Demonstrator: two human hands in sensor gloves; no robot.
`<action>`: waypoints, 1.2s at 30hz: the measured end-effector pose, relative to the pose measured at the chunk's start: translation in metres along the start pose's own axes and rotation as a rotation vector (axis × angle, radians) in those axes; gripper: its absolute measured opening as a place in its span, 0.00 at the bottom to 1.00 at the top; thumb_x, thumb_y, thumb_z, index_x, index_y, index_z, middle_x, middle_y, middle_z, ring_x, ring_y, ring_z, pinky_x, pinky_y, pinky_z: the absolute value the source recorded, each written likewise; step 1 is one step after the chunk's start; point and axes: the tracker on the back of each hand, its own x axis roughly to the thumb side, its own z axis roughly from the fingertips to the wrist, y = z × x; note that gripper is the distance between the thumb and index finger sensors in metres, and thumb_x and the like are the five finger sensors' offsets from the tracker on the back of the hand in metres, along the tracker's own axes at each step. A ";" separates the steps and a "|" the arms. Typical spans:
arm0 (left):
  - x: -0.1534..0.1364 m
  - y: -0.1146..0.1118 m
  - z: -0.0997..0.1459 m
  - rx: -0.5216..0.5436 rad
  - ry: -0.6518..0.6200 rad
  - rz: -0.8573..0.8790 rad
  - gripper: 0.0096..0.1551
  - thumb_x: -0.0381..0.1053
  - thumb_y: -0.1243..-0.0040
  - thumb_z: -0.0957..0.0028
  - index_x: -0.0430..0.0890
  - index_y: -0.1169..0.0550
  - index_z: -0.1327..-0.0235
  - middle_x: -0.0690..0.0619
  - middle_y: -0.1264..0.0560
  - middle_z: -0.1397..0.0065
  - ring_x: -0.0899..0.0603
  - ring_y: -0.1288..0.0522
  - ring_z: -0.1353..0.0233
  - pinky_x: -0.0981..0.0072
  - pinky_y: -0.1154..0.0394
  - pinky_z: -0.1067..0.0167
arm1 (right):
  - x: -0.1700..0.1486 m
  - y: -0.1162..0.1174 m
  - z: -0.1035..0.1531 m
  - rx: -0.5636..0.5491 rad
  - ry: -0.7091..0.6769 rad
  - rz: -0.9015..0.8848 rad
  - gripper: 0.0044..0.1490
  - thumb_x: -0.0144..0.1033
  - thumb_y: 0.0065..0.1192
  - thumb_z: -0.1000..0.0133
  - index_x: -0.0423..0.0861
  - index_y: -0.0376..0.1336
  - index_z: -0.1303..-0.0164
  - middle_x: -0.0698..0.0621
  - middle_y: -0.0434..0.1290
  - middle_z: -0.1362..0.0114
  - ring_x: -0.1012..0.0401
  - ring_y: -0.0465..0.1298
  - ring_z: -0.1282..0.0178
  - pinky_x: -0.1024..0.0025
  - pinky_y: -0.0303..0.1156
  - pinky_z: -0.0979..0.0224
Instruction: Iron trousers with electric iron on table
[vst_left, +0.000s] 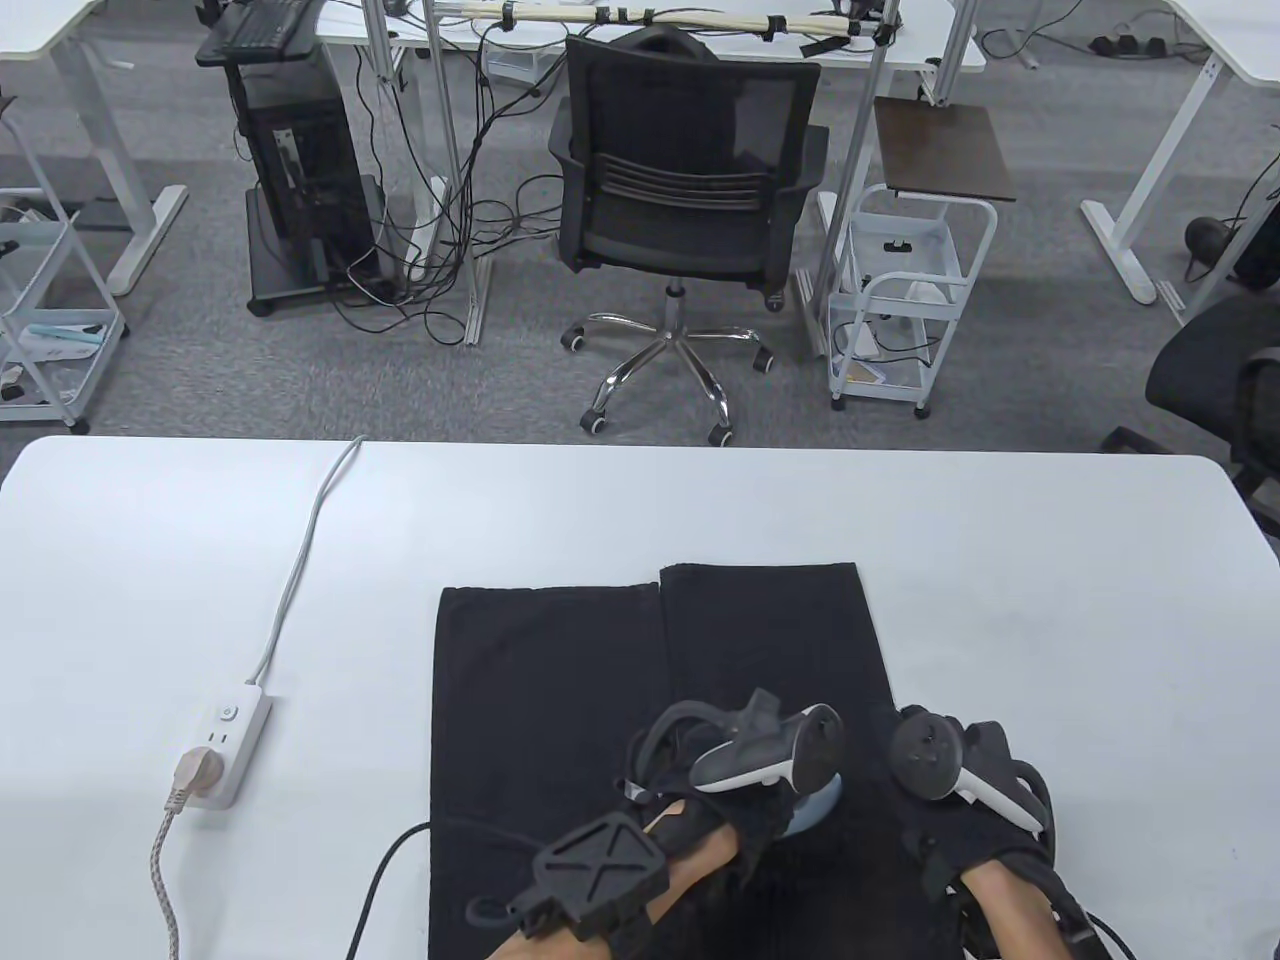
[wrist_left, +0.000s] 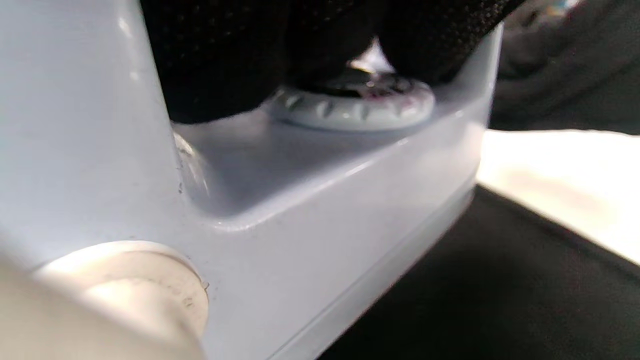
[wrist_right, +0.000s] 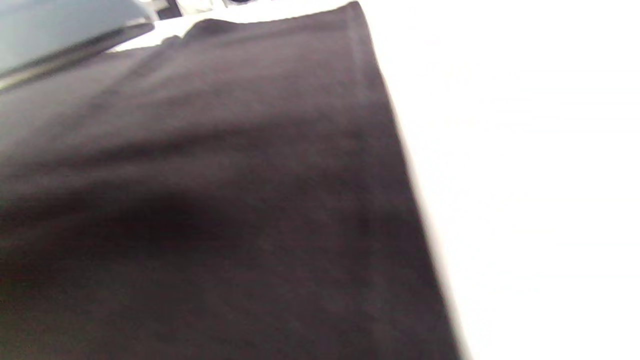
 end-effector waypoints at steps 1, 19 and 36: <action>0.008 -0.010 -0.005 -0.021 -0.016 -0.009 0.24 0.56 0.36 0.40 0.39 0.25 0.45 0.53 0.17 0.63 0.49 0.16 0.64 0.49 0.19 0.50 | -0.007 0.009 -0.005 0.016 0.023 0.008 0.42 0.43 0.38 0.34 0.45 0.29 0.17 0.34 0.31 0.14 0.32 0.38 0.18 0.23 0.43 0.28; -0.050 0.005 -0.126 -0.018 0.174 -0.046 0.24 0.58 0.38 0.39 0.41 0.27 0.42 0.54 0.18 0.60 0.49 0.16 0.61 0.49 0.20 0.46 | -0.021 0.034 -0.025 0.196 0.106 -0.031 0.42 0.42 0.32 0.34 0.48 0.22 0.19 0.37 0.20 0.17 0.31 0.27 0.21 0.22 0.38 0.29; -0.062 0.003 -0.128 -0.020 0.231 0.023 0.23 0.57 0.39 0.37 0.41 0.28 0.42 0.55 0.20 0.61 0.51 0.18 0.62 0.51 0.20 0.47 | -0.025 0.030 -0.027 0.237 0.095 -0.082 0.43 0.43 0.34 0.33 0.49 0.22 0.18 0.38 0.19 0.17 0.32 0.25 0.21 0.22 0.36 0.29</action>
